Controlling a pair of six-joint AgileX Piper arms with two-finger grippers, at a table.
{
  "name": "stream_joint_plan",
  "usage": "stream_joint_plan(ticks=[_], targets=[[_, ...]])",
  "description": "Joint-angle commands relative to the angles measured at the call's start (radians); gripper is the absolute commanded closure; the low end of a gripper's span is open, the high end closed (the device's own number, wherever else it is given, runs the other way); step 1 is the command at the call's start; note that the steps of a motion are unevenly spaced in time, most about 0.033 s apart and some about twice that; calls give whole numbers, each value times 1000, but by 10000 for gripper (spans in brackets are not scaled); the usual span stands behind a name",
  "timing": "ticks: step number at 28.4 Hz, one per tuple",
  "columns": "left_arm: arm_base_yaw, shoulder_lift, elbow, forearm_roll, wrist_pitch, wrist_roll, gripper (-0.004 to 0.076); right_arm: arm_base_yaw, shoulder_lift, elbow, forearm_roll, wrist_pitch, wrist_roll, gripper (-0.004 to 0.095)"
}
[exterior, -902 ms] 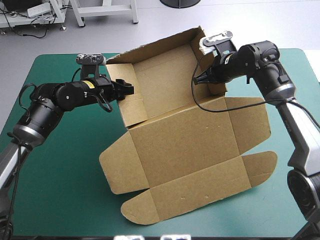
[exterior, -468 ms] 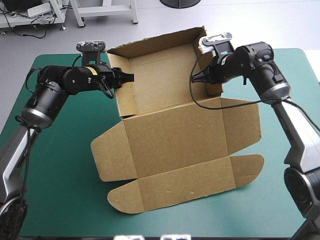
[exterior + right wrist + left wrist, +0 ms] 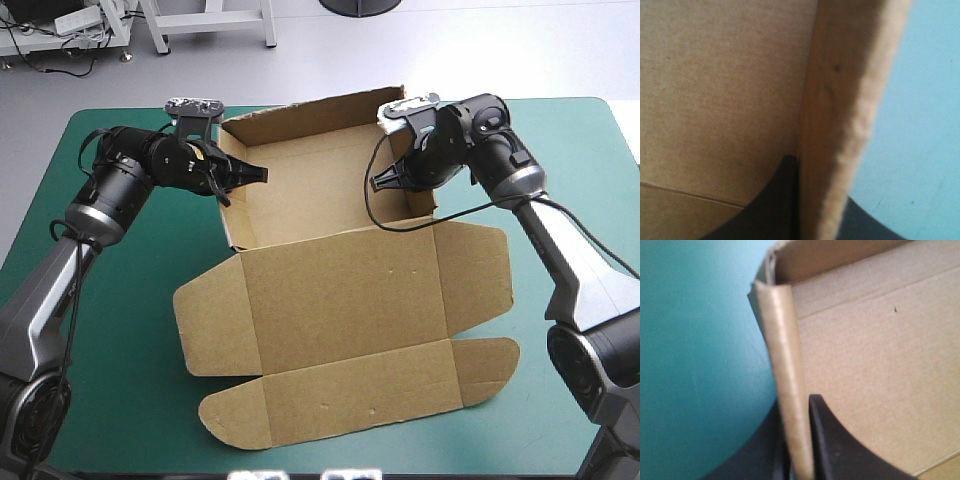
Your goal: Fold the box
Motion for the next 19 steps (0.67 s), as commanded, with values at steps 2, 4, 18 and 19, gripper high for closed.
stream_joint_plan(ticks=[2, 4, 18, 19], targets=[[-27, 9, -55, -104, 48, 77, 729, 35, -29, -35, 18, 18, -43, 931], [-27, 44, -78, -118, 92, 89, 729, 37, -22, -35, 13, 38, -40, 932], [-71, 260, -254, -104, 313, 126, 729, 70, 38, -35, -20, 71, 44, 932], [-81, 293, -276, -123, 326, 124, 729, 70, 52, -35, -8, 71, 58, 932]])
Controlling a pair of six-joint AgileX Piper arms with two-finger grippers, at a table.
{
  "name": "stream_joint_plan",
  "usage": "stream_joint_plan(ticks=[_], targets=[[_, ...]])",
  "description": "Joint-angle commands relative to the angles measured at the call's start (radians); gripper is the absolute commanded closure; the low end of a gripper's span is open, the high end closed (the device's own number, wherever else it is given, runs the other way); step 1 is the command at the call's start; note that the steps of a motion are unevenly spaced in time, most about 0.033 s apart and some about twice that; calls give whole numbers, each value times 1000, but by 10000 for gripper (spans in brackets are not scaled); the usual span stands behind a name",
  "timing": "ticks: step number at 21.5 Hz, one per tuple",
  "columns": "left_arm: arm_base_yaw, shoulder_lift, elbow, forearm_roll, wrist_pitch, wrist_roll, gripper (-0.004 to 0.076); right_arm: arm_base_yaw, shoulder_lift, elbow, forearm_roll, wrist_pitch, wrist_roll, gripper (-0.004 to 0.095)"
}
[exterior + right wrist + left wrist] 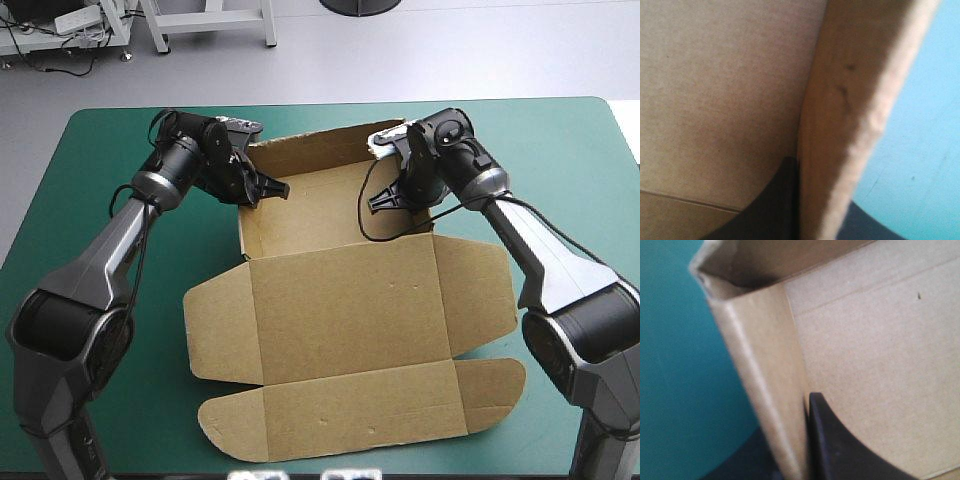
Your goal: Fold the box
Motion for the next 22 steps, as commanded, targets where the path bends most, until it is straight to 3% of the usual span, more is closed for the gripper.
stream_joint_plan(ticks=[1, 18, 22], targets=[[-59, 2, -56, -153, 96, 79, 729, 30, -43, -40, 106, 5, -20, 932], [-87, 59, -112, -112, 95, 38, 729, 28, 22, -40, 101, 5, -51, 928], [-87, 59, -170, -116, 99, 38, 696, 26, 22, -40, 101, 5, -59, 859]])
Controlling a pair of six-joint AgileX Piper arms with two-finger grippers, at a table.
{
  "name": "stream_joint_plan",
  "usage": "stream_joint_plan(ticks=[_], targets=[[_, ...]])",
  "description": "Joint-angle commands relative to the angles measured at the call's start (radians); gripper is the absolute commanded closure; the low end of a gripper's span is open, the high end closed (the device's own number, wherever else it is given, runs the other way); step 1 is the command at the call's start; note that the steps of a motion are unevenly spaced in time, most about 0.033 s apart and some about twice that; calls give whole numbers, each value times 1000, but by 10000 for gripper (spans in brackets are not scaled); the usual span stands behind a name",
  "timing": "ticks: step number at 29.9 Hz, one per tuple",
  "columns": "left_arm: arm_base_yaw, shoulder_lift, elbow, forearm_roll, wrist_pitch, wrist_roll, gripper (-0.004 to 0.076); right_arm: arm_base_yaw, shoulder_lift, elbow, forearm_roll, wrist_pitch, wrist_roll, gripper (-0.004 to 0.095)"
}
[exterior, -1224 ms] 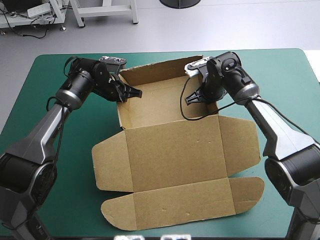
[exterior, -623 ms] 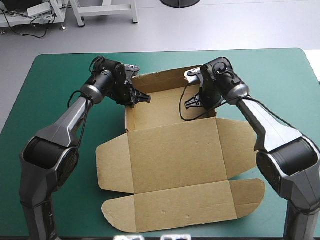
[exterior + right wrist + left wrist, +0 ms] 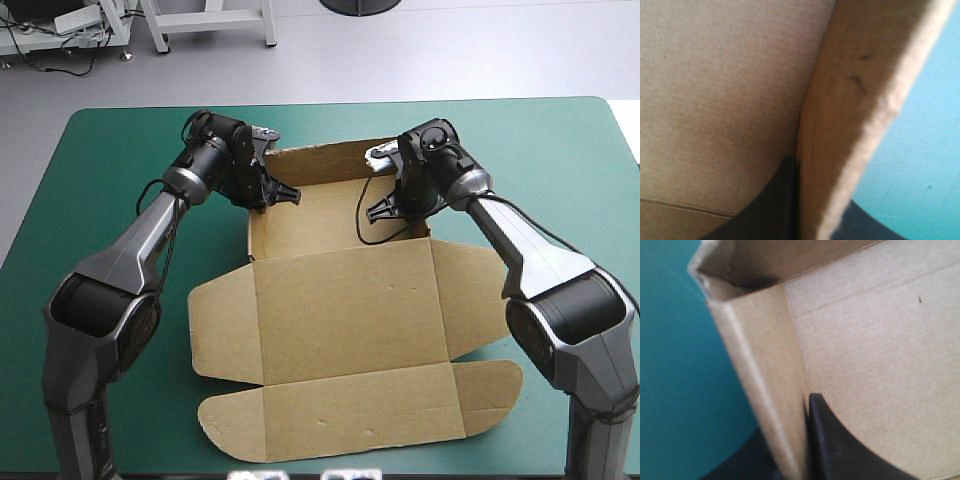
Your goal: Fold the box
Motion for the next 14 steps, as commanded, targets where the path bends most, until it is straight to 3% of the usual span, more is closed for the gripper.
stream_joint_plan(ticks=[1, 8, 14], targets=[[-49, -55, -80, -176, 46, 68, 680, 28, -59, -43, 111, 4, -67, 795], [-49, -57, -122, -193, 48, 72, 492, 28, -59, -43, 124, 4, -81, 317], [-49, -57, -119, -165, 48, 72, 419, 27, -59, -43, 87, 4, -79, 293]])
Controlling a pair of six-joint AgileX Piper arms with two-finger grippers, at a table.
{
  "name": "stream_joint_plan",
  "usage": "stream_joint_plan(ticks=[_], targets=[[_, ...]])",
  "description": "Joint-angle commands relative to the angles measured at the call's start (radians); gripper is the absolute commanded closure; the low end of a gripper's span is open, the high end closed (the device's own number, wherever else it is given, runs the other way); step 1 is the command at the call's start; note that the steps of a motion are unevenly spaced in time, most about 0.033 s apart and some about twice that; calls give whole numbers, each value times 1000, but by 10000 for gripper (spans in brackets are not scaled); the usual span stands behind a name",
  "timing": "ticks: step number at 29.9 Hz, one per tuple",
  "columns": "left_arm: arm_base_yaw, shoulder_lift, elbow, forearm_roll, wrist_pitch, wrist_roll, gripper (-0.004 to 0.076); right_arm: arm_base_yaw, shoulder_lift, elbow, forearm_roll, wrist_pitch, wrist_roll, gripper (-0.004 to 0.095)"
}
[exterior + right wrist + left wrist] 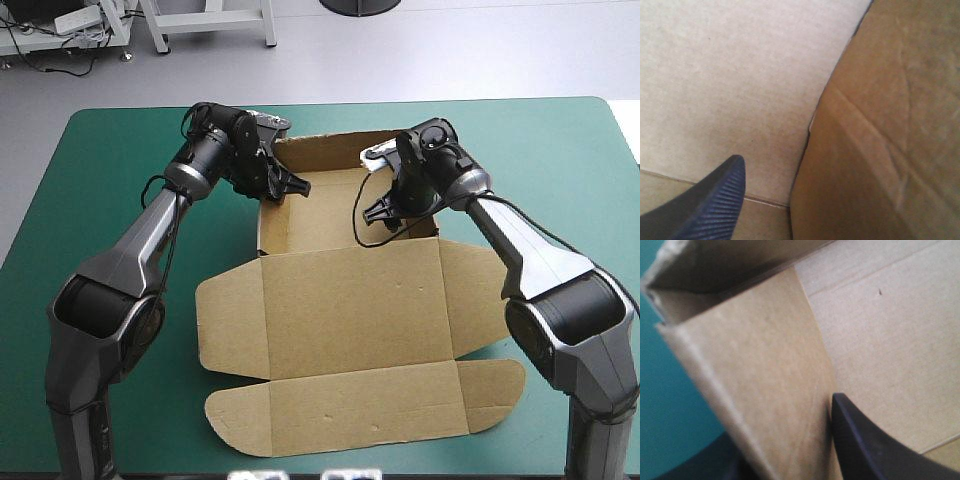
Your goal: Fold the box
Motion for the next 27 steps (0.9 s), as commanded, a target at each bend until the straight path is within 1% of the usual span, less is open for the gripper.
stream_joint_plan(ticks=[1, 3, 5, 8, 11, 14, 17, 24, 27], targets=[[-31, -60, -33, -112, 30, 9, 419, 25, -59, -37, 50, 7, -26, 293], [-31, -60, -33, -78, 30, 9, 419, 12, -59, -37, 30, 7, -39, 292], [-31, -60, -33, -43, 30, 9, 419, -9, -59, -37, 48, 7, -39, 293], [-31, -58, -33, -15, 30, 9, 411, -59, -59, -37, 153, -13, -53, 292], [-17, -54, -33, -24, 30, 9, 360, -103, -59, -37, 237, -24, -96, 292], [11, -51, -33, -27, 30, 9, 315, -127, -59, -37, 227, -24, -118, 292], [37, -51, -33, -53, 30, 19, 293, -136, -59, -37, 218, -30, -135, 292], [73, -51, -33, -110, 25, 59, 288, -137, -59, -49, 217, -72, -150, 292], [78, -51, -35, -113, 21, 84, 288, -137, -61, -77, 190, -72, -154, 292]])
